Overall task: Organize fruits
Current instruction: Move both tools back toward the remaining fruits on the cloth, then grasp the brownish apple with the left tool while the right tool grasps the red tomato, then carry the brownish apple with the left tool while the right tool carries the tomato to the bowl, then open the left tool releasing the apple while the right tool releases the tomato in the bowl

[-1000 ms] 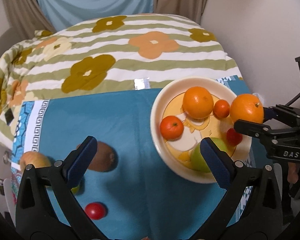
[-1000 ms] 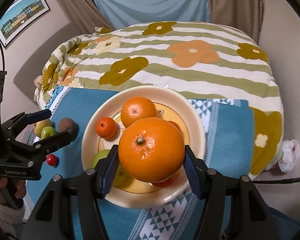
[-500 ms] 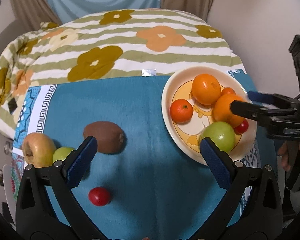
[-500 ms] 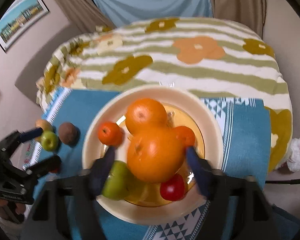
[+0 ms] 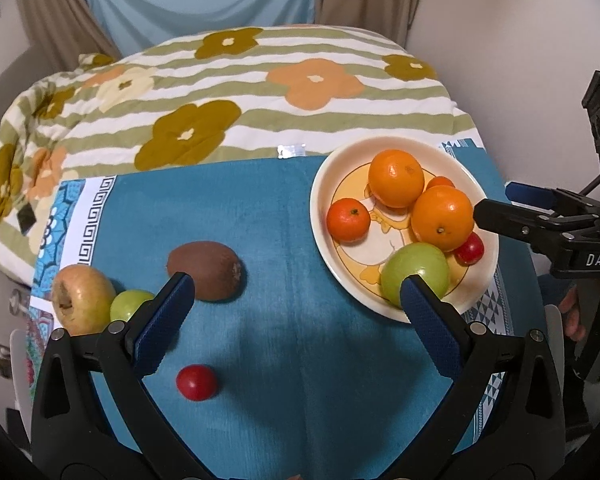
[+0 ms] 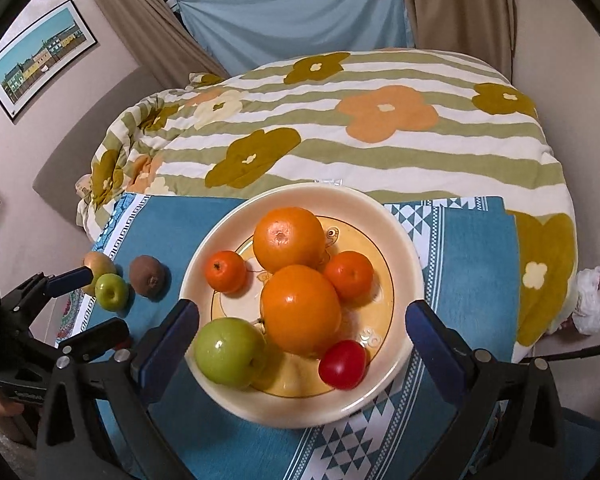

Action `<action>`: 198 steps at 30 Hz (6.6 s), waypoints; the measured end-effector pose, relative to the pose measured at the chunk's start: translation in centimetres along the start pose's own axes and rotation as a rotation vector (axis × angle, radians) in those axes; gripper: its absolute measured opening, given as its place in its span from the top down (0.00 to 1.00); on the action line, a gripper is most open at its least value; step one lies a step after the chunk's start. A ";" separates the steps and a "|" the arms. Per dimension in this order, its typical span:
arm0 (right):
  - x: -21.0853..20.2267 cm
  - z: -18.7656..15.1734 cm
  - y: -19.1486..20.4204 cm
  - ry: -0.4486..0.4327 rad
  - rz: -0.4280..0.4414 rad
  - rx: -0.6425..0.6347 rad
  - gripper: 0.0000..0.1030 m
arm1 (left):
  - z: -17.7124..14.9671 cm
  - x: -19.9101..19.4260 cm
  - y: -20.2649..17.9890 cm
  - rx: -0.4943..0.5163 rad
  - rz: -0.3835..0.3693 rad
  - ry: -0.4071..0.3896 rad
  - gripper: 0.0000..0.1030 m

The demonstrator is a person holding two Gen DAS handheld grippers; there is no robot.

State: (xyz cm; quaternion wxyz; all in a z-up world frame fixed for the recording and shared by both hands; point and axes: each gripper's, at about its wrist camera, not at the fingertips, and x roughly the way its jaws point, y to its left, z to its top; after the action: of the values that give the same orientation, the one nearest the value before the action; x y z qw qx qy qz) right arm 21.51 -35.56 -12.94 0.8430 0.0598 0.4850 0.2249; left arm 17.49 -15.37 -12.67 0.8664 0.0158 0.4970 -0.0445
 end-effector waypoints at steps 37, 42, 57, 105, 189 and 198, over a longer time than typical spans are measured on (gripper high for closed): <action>-5.9 -3.3 14.9 -0.104 -0.108 -0.030 0.00 | -4.6 -13.0 15.3 -0.002 0.046 -0.160 0.00; -3.4 -4.0 17.6 -0.053 -0.129 0.009 0.00 | -4.8 -11.2 18.1 0.065 0.013 -0.112 0.00; 3.5 -6.5 22.3 0.054 -0.236 0.114 0.00 | -4.9 -4.0 21.3 0.330 -0.088 0.004 0.00; 12.3 -7.2 25.9 0.128 -0.276 0.089 0.69 | -4.1 4.4 20.8 0.545 -0.168 0.114 0.22; -1.9 -0.6 -1.4 -0.018 -0.125 -0.030 0.69 | 3.9 1.4 -3.8 0.103 -0.112 -0.048 0.00; 0.1 -0.4 -2.2 -0.005 -0.065 -0.038 0.69 | 0.9 -0.1 -1.5 0.037 -0.043 -0.028 0.00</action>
State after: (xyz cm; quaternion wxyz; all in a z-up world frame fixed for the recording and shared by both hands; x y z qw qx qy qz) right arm 21.95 -37.53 -13.94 0.8520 0.0286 0.4804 0.2063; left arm 18.11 -16.96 -12.10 0.8717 0.0206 0.4842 -0.0727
